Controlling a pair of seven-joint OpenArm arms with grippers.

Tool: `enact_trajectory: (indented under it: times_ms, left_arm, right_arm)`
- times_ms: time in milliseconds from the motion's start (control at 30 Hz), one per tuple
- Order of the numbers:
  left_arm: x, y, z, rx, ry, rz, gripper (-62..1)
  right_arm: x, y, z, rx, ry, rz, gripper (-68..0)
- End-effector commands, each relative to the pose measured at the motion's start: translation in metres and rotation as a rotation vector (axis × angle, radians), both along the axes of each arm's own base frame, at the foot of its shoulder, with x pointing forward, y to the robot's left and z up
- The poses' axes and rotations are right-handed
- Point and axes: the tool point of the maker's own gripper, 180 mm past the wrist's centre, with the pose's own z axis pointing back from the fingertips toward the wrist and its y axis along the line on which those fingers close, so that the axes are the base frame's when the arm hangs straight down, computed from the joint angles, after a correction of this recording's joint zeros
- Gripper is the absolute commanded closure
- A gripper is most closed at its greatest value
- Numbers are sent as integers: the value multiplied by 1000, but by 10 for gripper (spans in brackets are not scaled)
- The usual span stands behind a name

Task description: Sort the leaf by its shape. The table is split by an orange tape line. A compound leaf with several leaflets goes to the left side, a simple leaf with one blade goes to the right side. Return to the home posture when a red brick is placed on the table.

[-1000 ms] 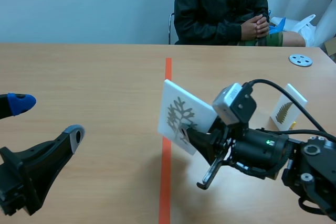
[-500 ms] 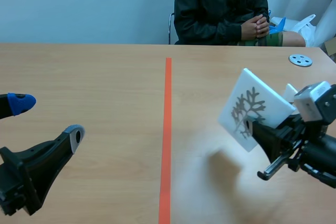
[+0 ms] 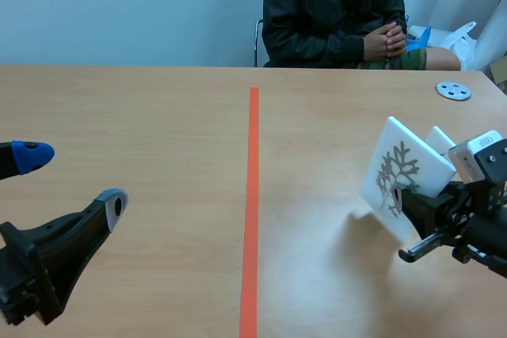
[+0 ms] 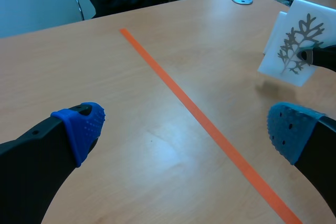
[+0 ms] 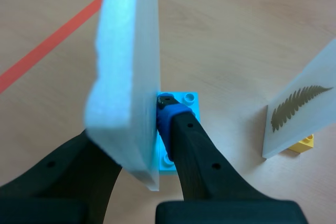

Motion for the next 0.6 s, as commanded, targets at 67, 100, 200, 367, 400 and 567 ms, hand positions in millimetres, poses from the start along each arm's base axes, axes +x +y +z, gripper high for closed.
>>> enact_trajectory:
  times_ms: [67,100,200,367,400,567]
  left_arm:
    - [1,-4,8,-23,-26,-6,-623]
    - [1,-4,8,-23,-26,-6,-623]
    - [1,-4,8,-23,-26,-6,-623]
    - [1,-4,8,-23,-26,-6,-623]
    - [1,-4,8,-23,-26,-6,-623]
    - [1,-4,8,-23,-26,-6,-623]
  right_arm:
    - [21,-9,10,20,-49,-40,-13]
    - [23,-11,9,21,-45,-46,-13]
    - [30,-18,5,18,-41,-77,-13]
    - [35,-33,-3,-9,-35,-145,-13]
    - [35,-35,-3,-15,-37,-156,-13]
    - [36,-41,-5,-34,-40,-187,-13]
